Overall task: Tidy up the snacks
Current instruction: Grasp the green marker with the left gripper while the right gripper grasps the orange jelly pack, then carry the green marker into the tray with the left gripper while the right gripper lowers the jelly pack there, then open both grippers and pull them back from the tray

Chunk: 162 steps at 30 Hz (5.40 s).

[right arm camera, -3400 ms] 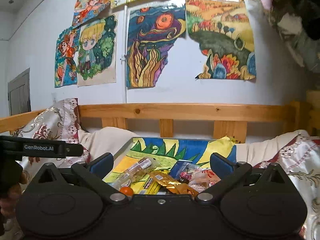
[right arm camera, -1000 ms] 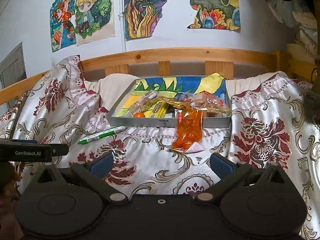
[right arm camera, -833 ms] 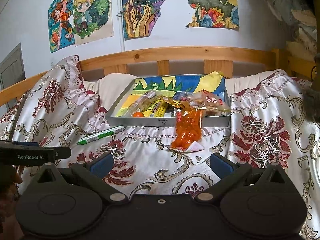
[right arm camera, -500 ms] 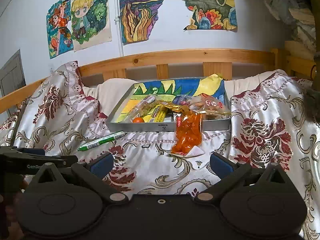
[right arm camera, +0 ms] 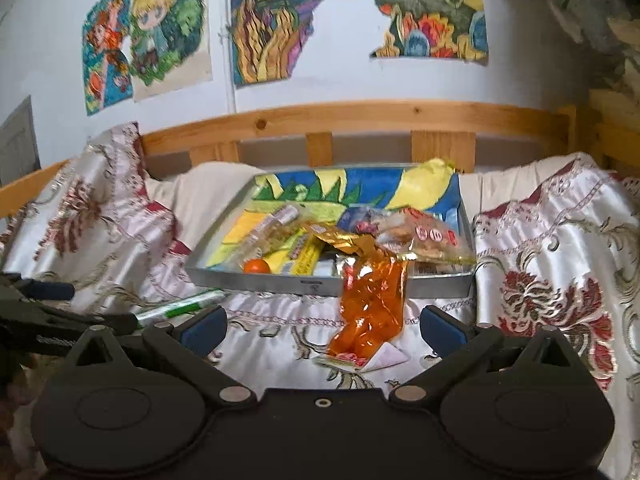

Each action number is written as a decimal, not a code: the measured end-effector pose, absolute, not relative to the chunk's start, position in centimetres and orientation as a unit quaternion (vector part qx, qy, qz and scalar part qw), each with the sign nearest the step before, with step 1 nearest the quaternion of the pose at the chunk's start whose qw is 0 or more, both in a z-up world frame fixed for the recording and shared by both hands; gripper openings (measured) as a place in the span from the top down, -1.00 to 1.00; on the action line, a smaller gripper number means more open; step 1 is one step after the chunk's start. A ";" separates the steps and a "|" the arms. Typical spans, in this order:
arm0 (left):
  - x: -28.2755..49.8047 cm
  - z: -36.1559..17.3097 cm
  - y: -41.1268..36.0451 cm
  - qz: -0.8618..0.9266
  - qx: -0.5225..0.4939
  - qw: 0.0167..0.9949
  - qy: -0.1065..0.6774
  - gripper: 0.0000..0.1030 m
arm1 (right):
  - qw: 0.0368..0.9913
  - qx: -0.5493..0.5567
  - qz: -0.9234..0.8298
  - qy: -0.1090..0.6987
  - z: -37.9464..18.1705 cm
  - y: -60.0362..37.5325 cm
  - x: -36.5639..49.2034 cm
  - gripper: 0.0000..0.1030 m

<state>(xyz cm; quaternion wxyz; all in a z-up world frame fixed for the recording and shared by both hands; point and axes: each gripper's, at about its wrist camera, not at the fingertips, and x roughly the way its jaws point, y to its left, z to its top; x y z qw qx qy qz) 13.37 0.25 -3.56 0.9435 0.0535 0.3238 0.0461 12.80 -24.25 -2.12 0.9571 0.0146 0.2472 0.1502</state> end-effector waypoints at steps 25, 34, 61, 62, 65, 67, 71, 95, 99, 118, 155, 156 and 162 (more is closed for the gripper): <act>23.2 -8.4 3.3 -0.028 0.060 0.896 0.439 -0.92 | 0.931 0.030 0.173 0.321 -9.0 -24.6 22.1 -0.72; 23.6 -7.9 3.8 -0.081 0.030 0.877 0.473 -0.37 | 0.923 0.037 0.201 0.327 -9.5 -24.3 22.4 -0.47; 23.2 -7.2 0.8 -0.072 -0.056 0.835 0.543 0.65 | 0.896 -0.045 0.277 0.344 -9.1 -20.8 19.4 -0.14; 22.9 -7.2 0.5 -0.069 -0.061 0.833 0.545 0.65 | 0.896 -0.050 0.277 0.343 -9.0 -20.6 19.2 -0.12; 22.4 -7.2 -0.2 -0.046 -0.074 0.829 0.552 0.66 | 0.895 -0.061 0.278 0.344 -8.7 -20.5 18.7 -0.10; 21.8 -7.0 -0.6 -0.034 -0.087 0.826 0.556 0.66 | 0.896 -0.067 0.277 0.342 -8.5 -20.5 18.3 -0.09; 20.4 -6.6 -1.0 -0.038 -0.115 0.823 0.555 0.66 | 0.902 -0.078 0.269 0.327 -7.6 -20.8 17.6 -0.08; 19.3 0.4 -4.4 -0.054 -0.159 0.864 0.475 0.66 | 0.950 0.001 0.190 0.248 -1.1 -26.8 18.0 -0.08; 22.1 1.8 -6.5 -0.064 -0.137 0.881 0.447 0.65 | 0.954 0.011 0.181 0.239 -0.7 -27.7 18.3 -0.08; 37.0 -0.4 -12.0 -0.072 -0.105 0.907 0.401 0.65 | 0.962 0.036 0.144 0.228 -2.0 -32.0 32.5 -0.08; 39.0 -2.8 -11.6 -0.073 -0.154 0.907 0.384 0.18 | 0.948 0.085 0.170 0.254 -4.9 -32.0 35.3 -0.51; 38.8 -2.6 -11.5 -0.072 -0.157 0.909 0.379 0.03 | 0.948 0.086 0.172 0.253 -4.8 -32.0 35.2 -0.55; 37.3 -0.6 -10.7 -0.065 -0.154 0.927 0.335 -0.54 | 0.947 0.099 0.183 0.246 -4.0 -32.2 34.5 -0.84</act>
